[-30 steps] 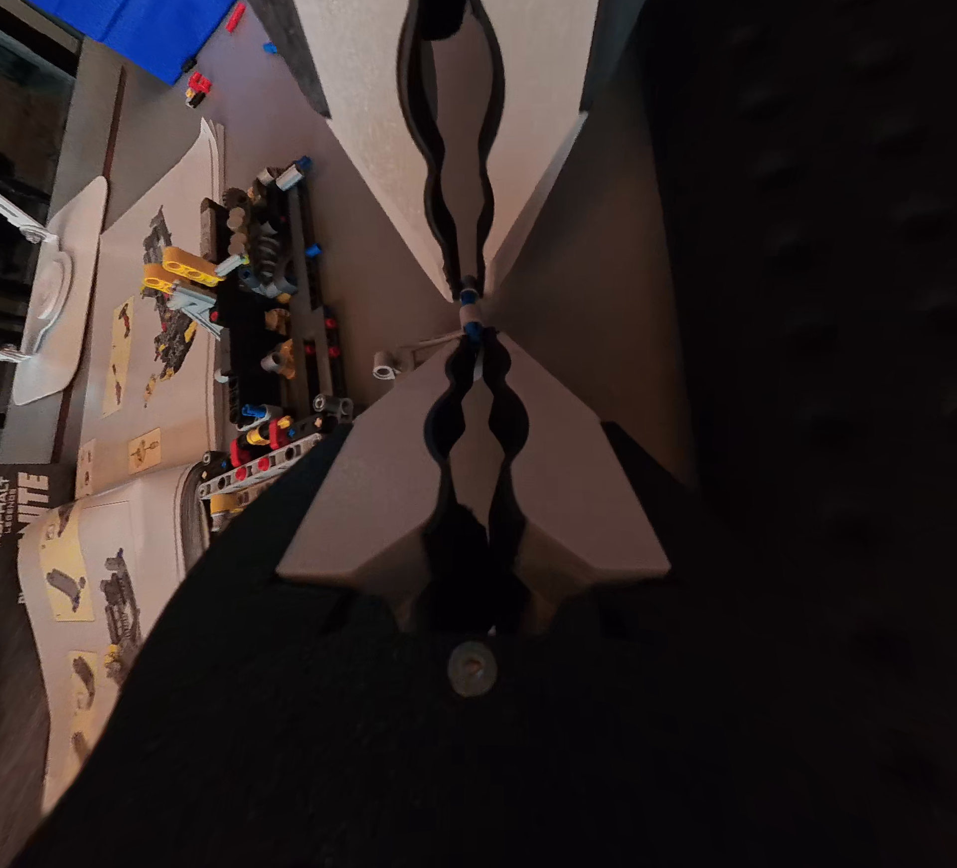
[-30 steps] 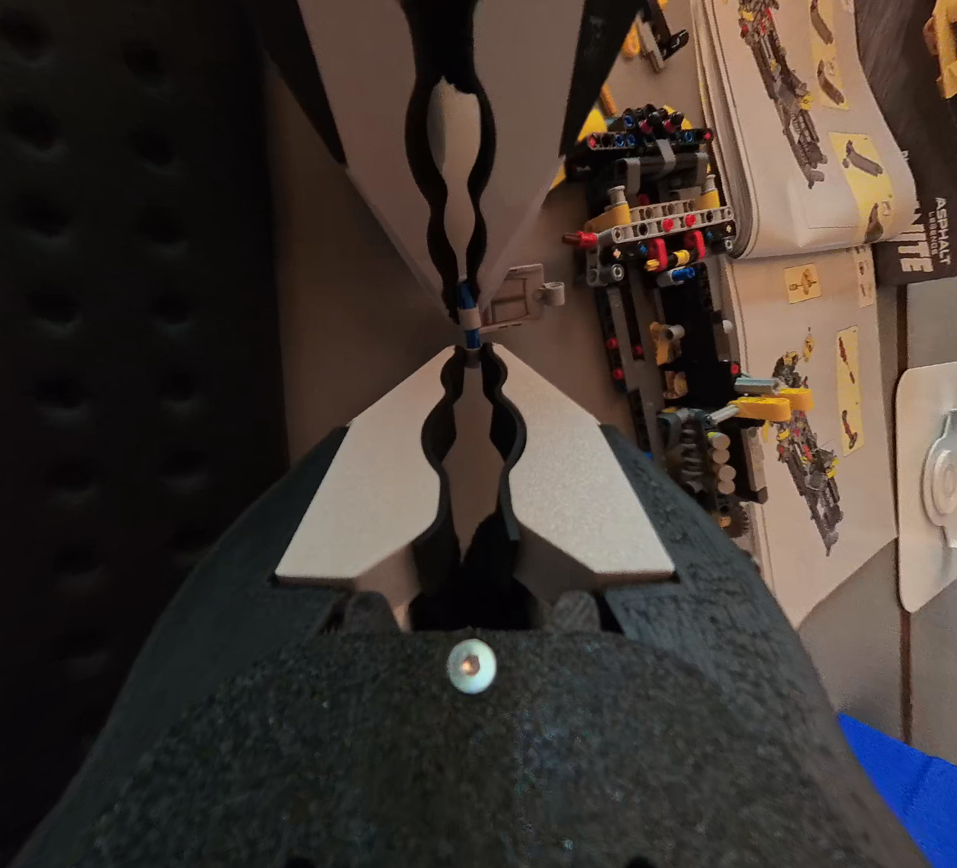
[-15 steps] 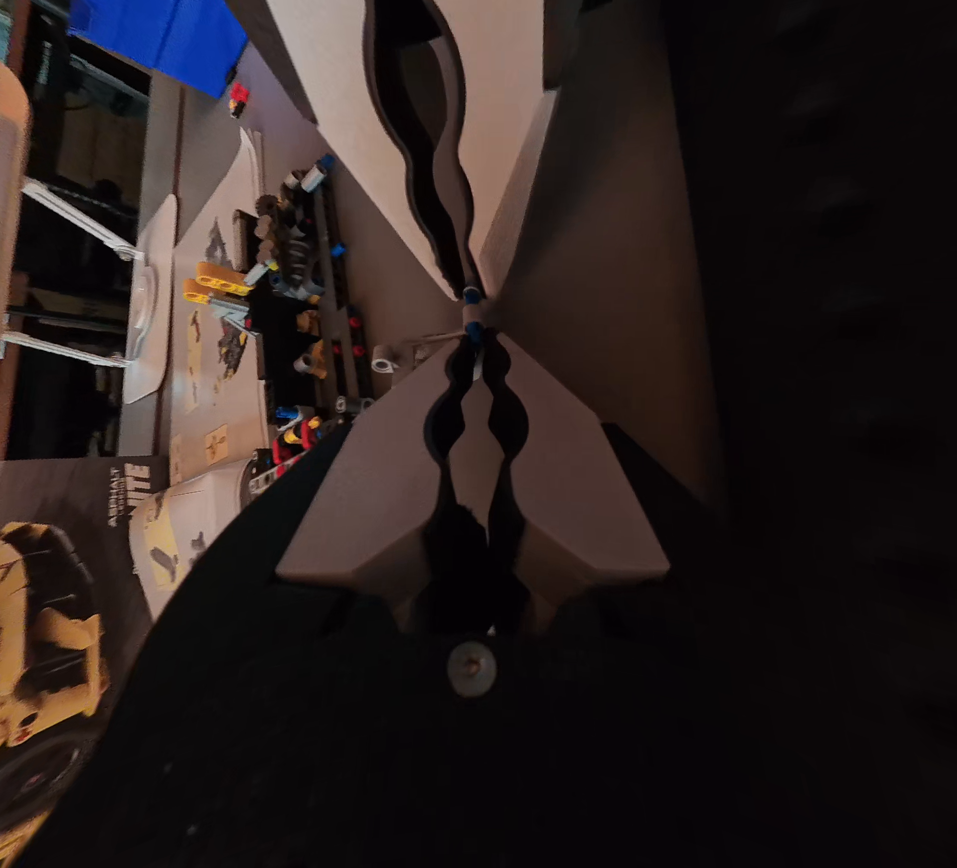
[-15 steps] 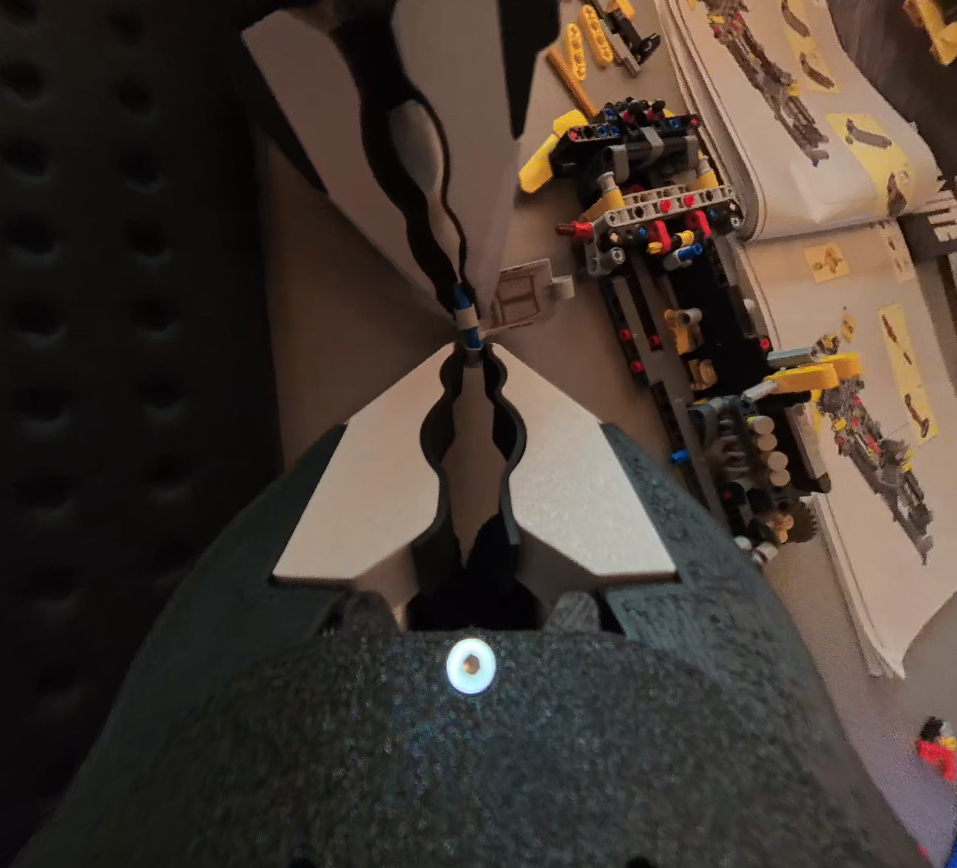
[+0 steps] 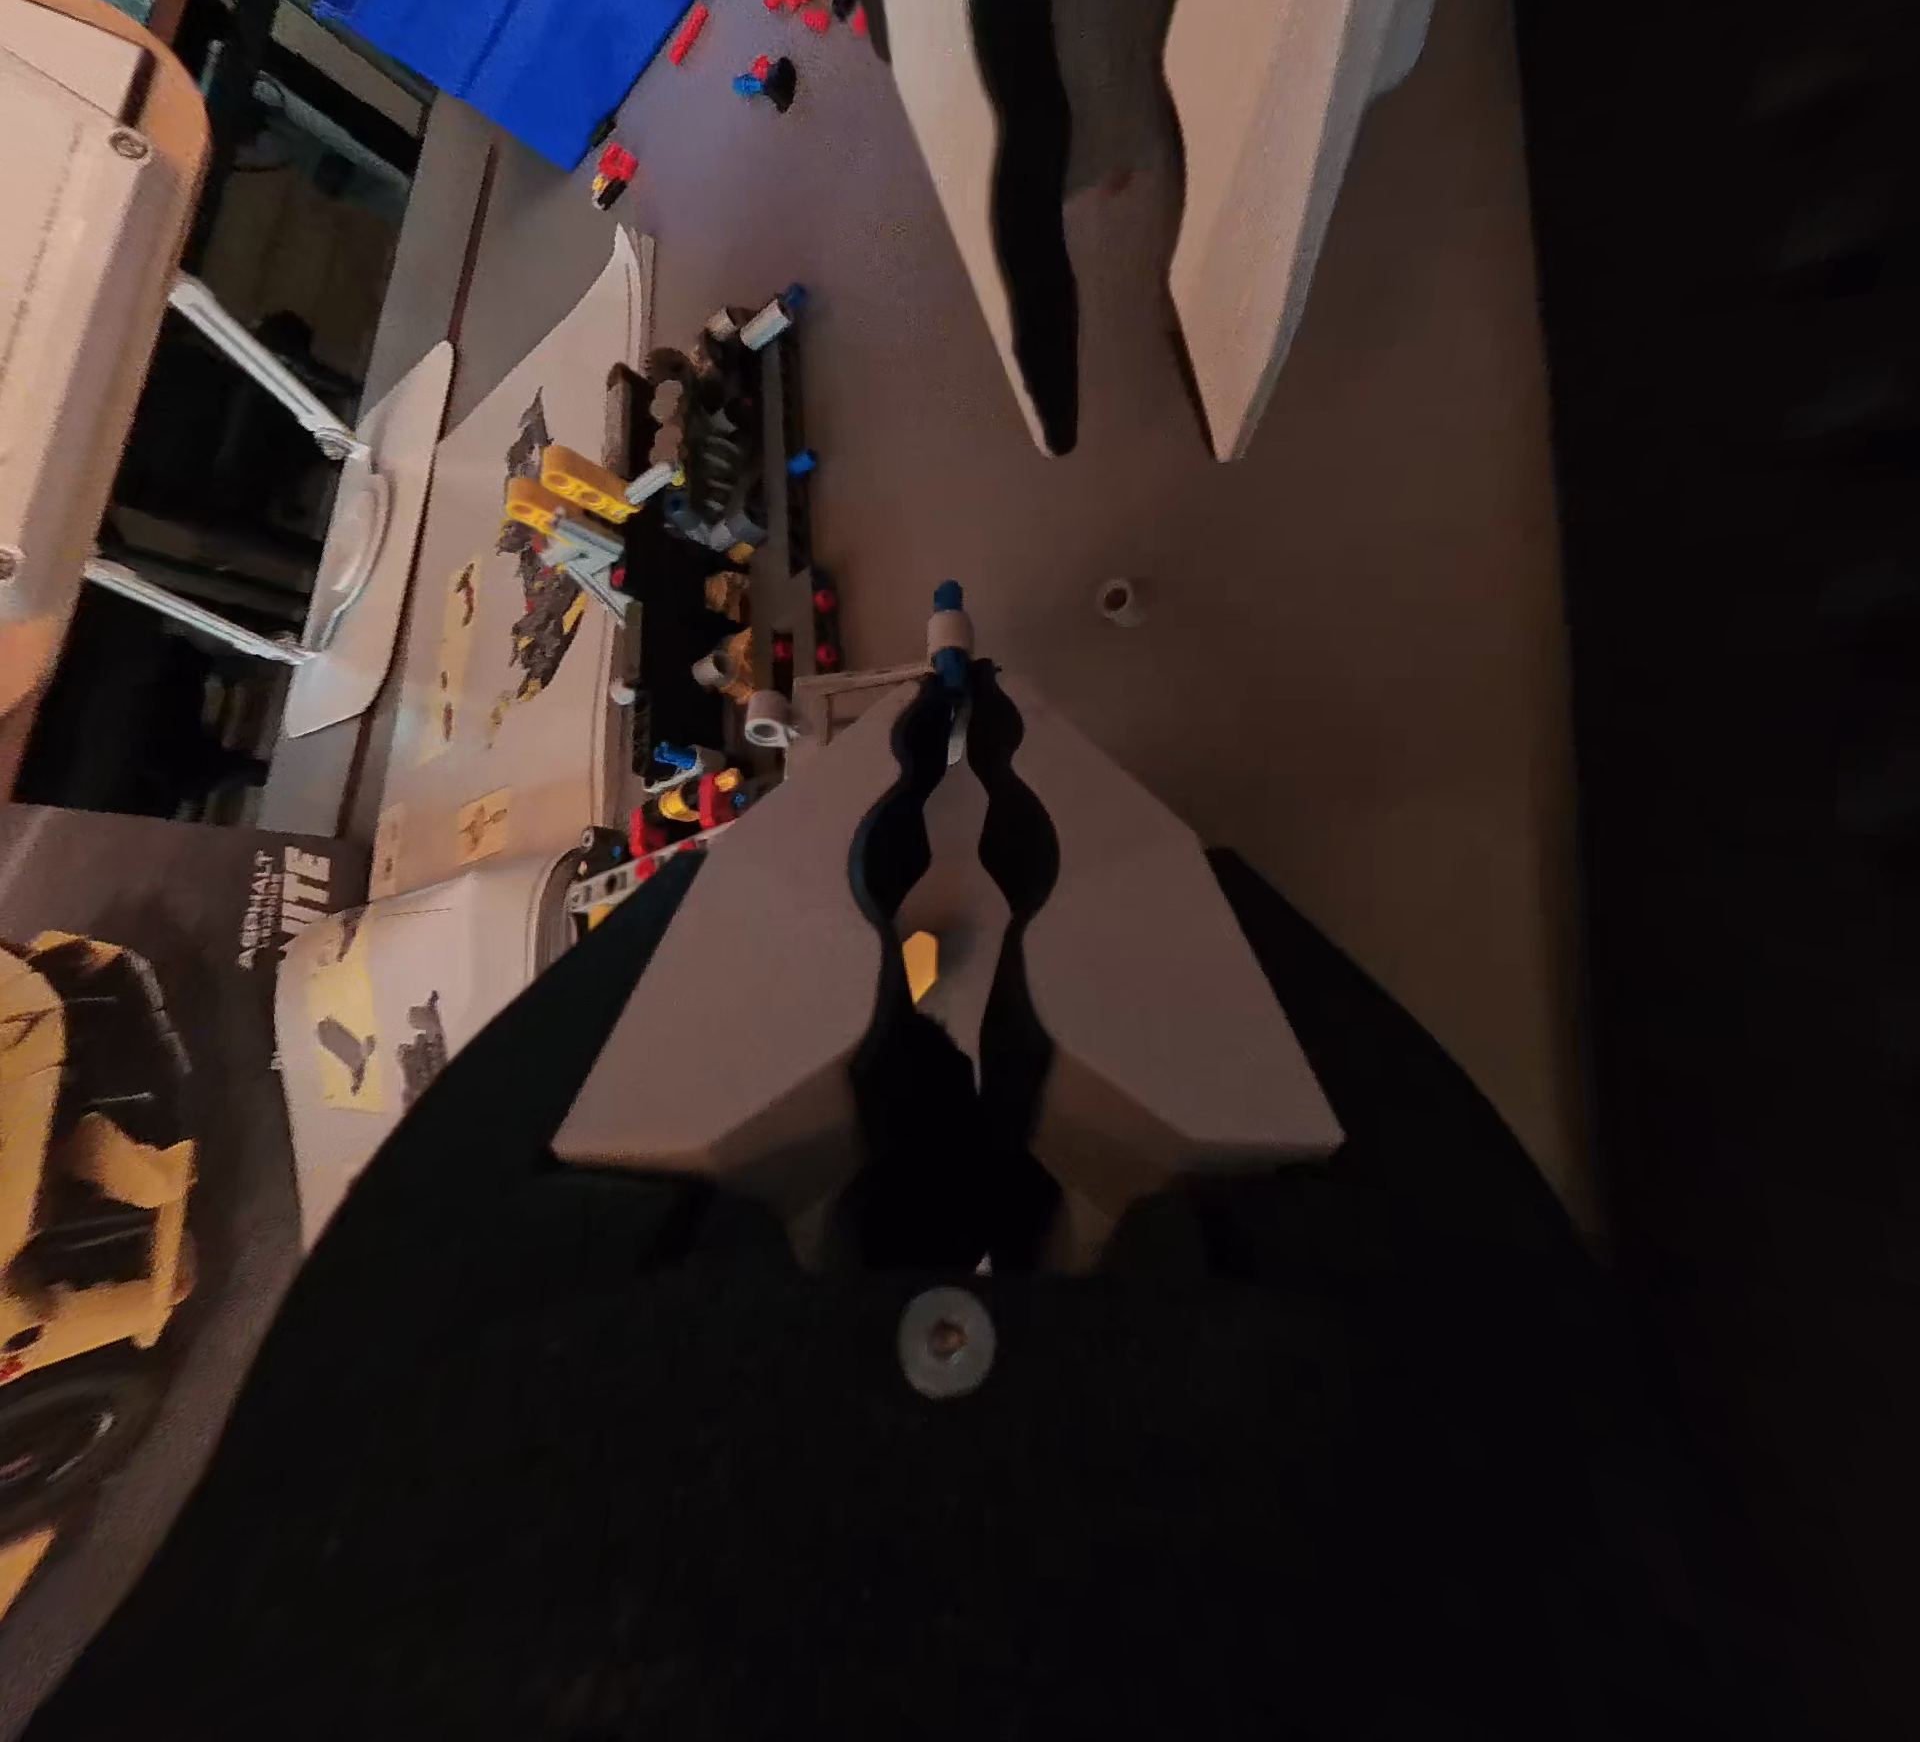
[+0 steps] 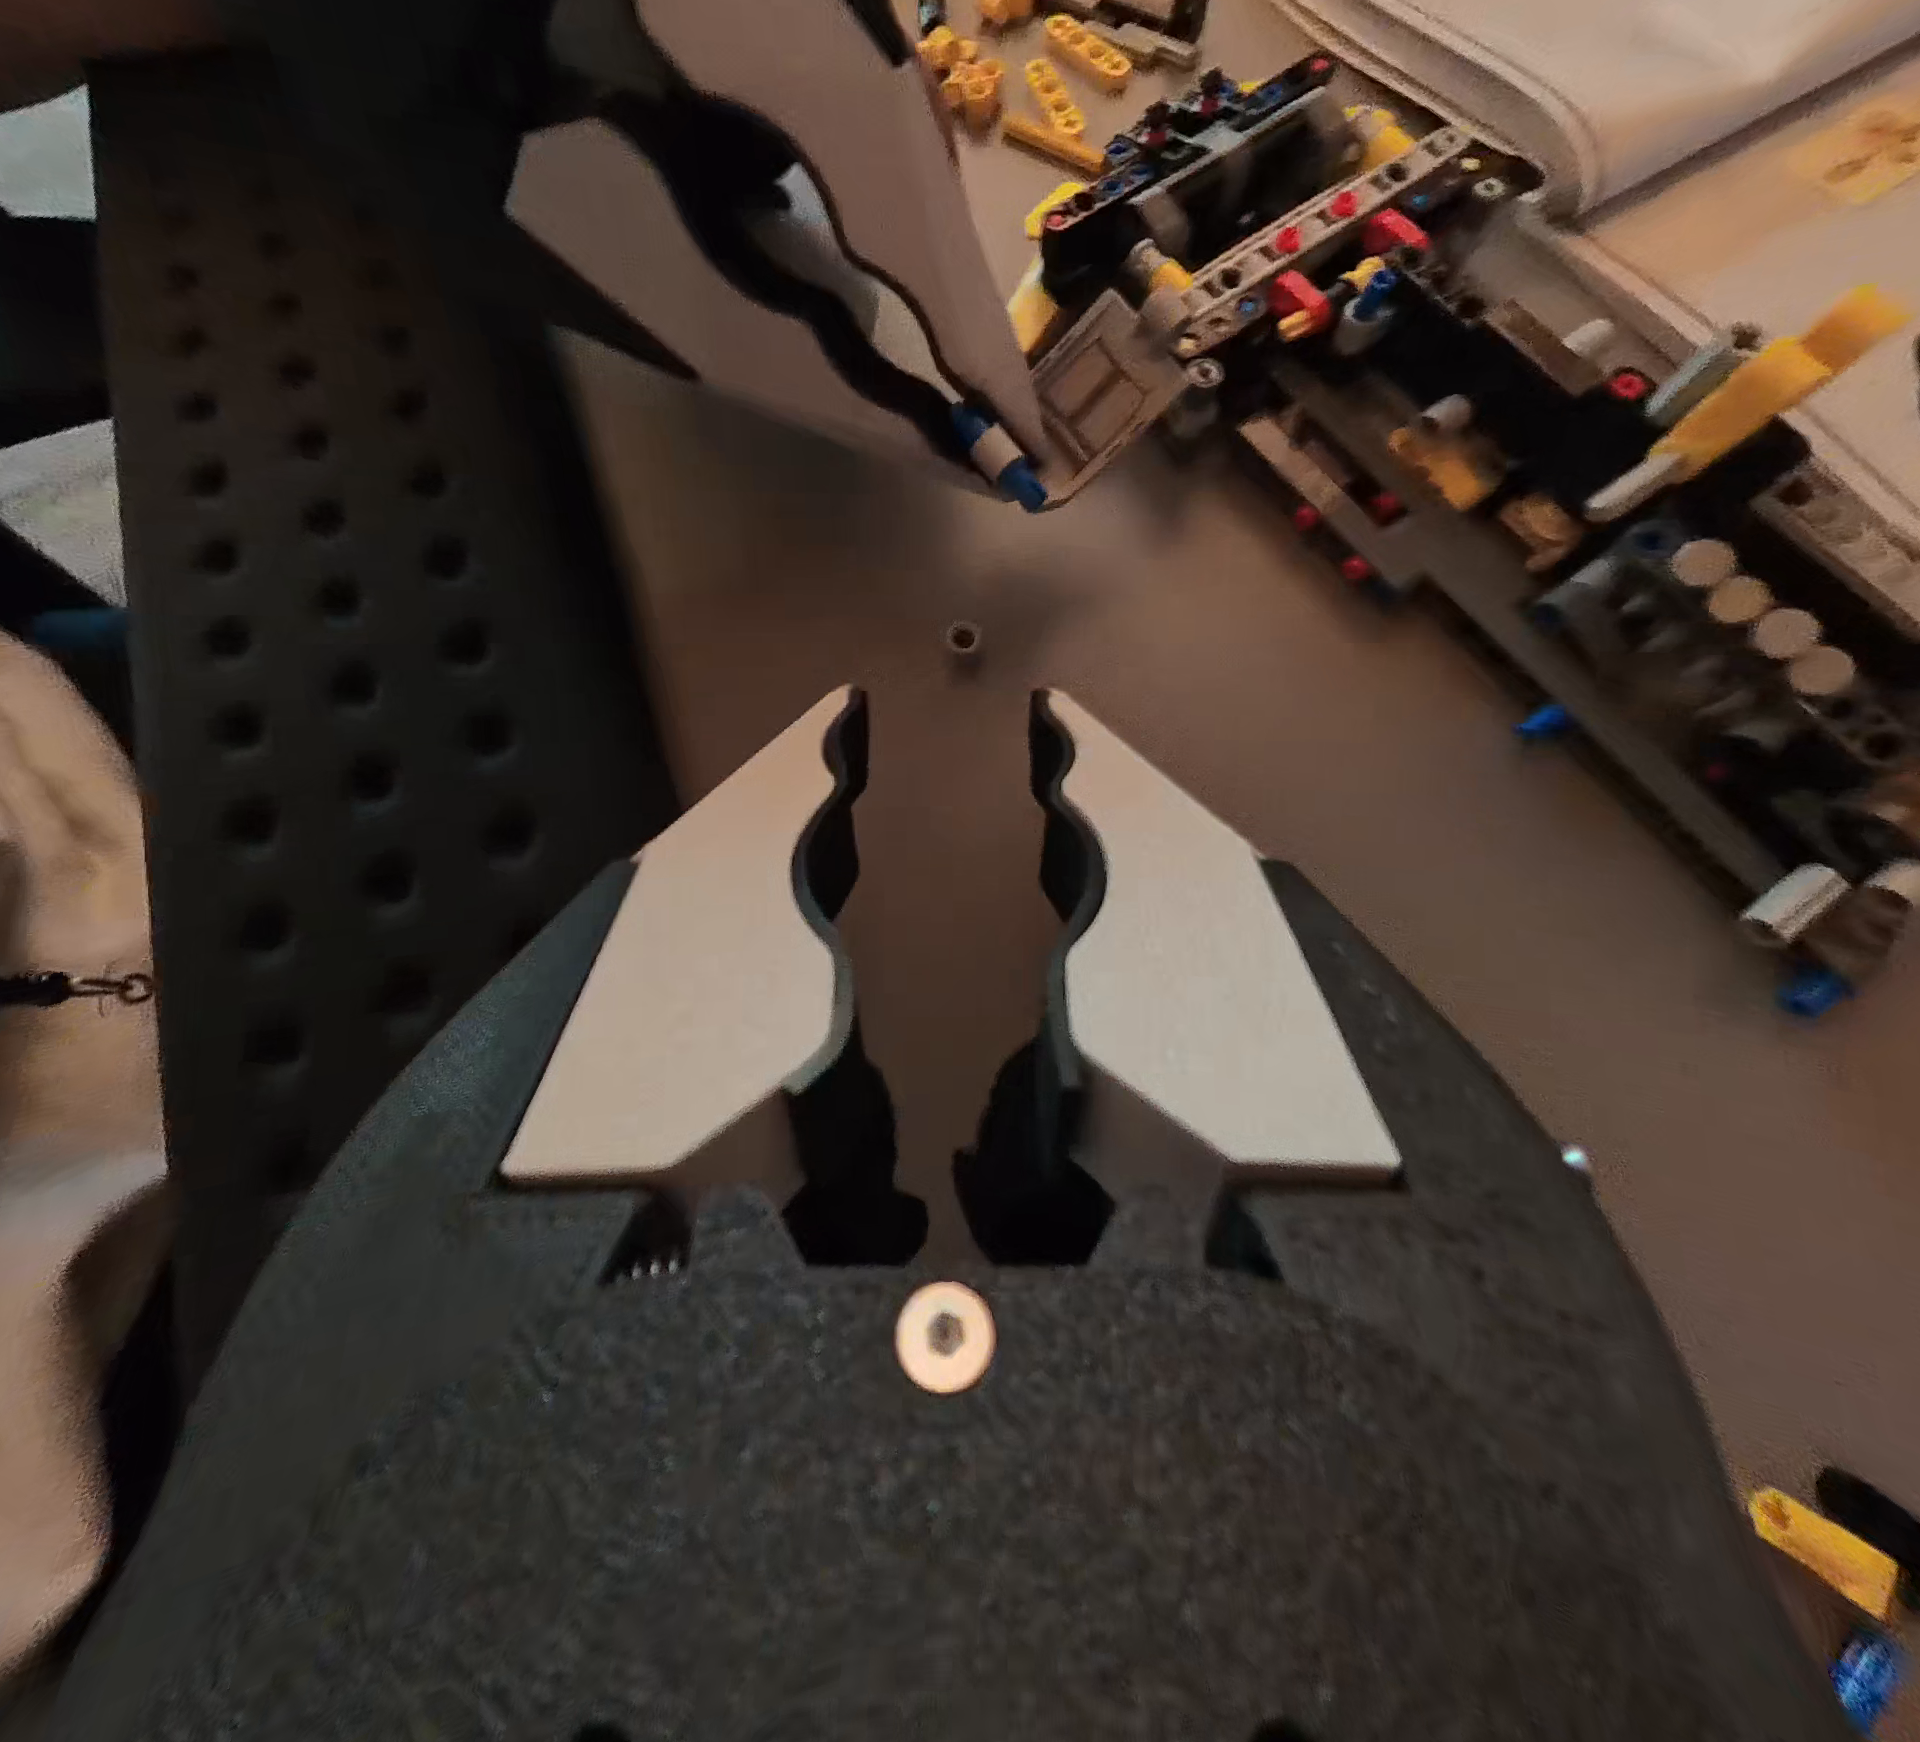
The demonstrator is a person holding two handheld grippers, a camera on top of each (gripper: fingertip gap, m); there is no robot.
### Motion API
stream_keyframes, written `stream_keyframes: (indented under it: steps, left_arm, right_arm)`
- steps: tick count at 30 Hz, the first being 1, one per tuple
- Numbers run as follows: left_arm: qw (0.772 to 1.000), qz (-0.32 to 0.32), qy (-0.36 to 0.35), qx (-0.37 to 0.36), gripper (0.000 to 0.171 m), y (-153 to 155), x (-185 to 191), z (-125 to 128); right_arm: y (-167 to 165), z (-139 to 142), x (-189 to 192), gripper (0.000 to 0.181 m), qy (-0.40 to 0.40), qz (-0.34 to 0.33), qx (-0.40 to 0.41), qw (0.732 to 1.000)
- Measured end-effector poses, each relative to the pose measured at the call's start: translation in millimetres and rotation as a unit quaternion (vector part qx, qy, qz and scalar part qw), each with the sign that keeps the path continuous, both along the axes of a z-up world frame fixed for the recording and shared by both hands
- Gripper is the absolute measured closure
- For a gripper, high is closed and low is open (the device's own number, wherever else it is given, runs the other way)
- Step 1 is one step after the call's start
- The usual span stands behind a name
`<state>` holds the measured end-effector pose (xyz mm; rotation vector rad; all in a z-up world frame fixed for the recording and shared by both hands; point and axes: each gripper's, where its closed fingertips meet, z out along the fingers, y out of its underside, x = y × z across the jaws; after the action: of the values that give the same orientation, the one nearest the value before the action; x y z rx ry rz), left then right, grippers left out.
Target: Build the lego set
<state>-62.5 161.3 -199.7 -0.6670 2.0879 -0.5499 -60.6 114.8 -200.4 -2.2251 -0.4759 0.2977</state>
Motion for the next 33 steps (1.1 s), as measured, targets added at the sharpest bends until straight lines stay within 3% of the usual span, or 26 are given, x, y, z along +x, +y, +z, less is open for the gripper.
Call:
stream_keyframes:
  steps: [7,15,23,33]
  left_arm:
    - [0.998,-0.003,0.038,-0.042,0.171,4,-4,-6]
    - [0.998,-0.009,0.043,-0.041,0.171,3,-6,-8]
    - [0.998,-0.014,0.036,-0.053,0.171,0,-6,-3]
    - [0.998,-0.014,0.032,-0.054,0.171,0,-6,-2]
  right_arm:
    - [16,-16,-8,0.157,-0.085,0.041,-0.007,0.996]
    - [23,-20,-10,0.174,-0.104,0.069,-0.035,0.992]
    - [18,-21,-12,0.168,-0.071,0.066,-0.064,0.993]
    - [18,-20,-7,0.174,-0.104,0.073,-0.073,0.989]
